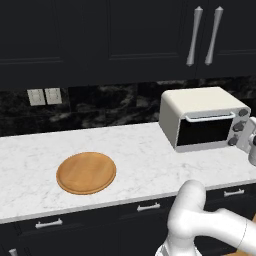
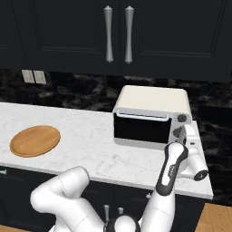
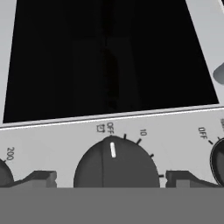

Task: Pick up the kebab skewer and baguette bread, and place them inside the toaster oven. Close the toaster oven door and start by setting the timer.

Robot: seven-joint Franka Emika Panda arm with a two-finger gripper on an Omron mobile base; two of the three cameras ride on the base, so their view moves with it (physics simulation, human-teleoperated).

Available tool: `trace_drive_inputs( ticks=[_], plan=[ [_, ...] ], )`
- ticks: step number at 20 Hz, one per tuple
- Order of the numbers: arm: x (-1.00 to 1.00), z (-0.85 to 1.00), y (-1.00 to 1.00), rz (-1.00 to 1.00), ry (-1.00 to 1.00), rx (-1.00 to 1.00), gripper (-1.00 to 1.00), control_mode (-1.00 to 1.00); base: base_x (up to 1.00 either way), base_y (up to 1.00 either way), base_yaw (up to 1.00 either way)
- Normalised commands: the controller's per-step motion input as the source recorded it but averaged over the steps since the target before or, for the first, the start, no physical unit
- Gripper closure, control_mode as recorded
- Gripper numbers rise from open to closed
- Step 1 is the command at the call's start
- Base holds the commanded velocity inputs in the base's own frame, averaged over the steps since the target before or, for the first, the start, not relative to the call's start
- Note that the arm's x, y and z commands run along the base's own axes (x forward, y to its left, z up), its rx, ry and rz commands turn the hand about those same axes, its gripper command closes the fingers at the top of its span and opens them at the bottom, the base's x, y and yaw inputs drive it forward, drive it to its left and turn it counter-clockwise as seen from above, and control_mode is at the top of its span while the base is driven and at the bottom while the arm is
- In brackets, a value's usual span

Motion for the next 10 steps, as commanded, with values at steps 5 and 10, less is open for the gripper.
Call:
trace_drive_inputs(
  ticks=[5,10],
  plan=[
    [0.01,-0.01,-0.04,0.0,0.0,-0.01,-1.0,-1.0,0.0,0.0,0.0],
    [-0.03,0.0,0.01,-0.03,-0.02,-0.04,-1.0,-1.0,0.0,0.0,0.0]
  ],
)
